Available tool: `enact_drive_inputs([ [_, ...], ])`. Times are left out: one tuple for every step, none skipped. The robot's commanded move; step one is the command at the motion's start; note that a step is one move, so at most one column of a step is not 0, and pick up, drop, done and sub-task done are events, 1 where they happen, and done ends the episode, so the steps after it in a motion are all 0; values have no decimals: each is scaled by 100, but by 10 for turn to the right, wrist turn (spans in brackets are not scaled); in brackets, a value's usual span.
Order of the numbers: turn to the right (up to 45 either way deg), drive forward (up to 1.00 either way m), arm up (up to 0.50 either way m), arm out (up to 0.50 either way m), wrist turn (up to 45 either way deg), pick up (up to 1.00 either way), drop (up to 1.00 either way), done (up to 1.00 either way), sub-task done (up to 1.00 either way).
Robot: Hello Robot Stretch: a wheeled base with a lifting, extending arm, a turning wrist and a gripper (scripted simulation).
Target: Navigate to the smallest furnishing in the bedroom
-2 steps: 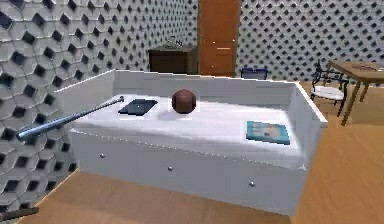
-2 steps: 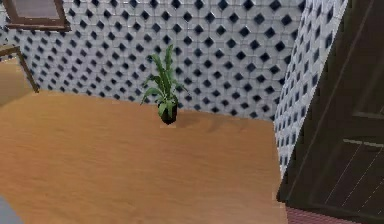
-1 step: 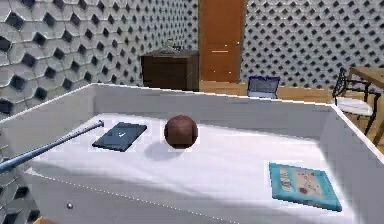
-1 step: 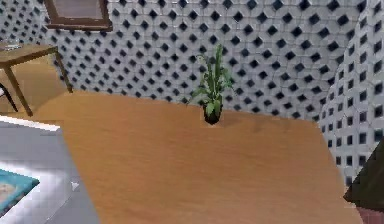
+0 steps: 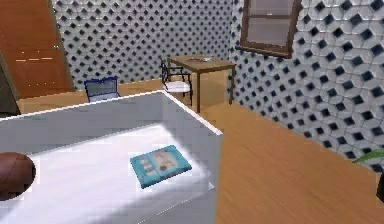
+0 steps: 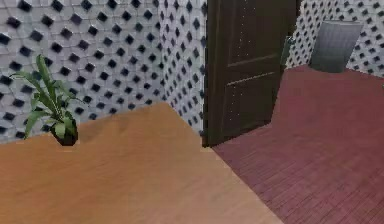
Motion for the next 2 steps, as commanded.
enact_drive_inputs([
  [360,0,0,0,0,0,0,0,0],
  [0,85,0,0,0,0,0,0,0],
])
